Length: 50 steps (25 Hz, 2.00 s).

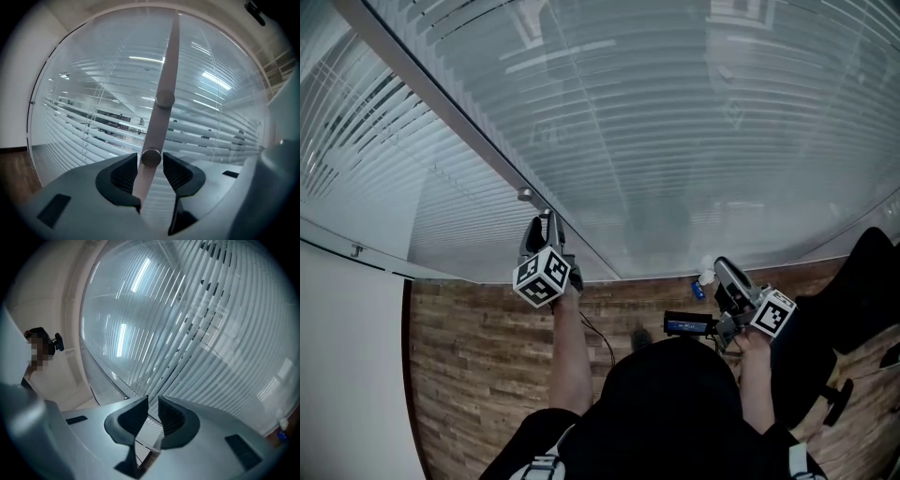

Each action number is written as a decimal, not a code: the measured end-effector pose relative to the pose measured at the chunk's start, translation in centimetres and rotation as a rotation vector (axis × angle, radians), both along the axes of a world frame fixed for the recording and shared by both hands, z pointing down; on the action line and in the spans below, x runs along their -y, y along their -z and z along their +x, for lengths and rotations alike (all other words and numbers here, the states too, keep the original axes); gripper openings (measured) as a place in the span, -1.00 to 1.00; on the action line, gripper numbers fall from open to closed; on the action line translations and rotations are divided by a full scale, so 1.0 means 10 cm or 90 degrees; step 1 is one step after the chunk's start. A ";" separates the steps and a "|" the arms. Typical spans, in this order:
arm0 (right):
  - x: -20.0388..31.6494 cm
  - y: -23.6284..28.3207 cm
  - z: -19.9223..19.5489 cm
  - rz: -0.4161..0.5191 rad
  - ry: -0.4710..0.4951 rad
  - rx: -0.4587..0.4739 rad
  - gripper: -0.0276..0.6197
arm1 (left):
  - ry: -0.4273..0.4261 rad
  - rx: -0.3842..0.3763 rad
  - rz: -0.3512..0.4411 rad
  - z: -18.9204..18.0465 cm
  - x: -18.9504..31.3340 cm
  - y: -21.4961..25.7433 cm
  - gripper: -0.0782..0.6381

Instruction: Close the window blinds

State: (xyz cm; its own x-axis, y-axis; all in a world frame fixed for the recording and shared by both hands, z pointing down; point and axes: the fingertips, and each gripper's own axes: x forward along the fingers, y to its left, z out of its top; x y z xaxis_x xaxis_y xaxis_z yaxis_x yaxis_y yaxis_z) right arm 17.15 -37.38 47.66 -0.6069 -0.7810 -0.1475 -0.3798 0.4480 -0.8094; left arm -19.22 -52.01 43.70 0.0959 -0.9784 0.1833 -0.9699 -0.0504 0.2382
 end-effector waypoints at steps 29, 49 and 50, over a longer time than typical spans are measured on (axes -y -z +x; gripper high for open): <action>-0.06 0.04 -0.16 -0.002 -0.008 -0.010 -0.75 | -0.023 0.123 -0.013 0.05 0.02 0.03 -0.40; -0.68 0.11 -0.48 -0.042 -0.046 -0.055 -0.75 | -0.191 0.098 0.006 0.43 -0.67 -0.08 -0.40; -0.73 0.07 -0.50 -0.048 -0.048 -0.055 -0.75 | -0.201 0.092 0.004 0.45 -0.70 -0.12 -0.40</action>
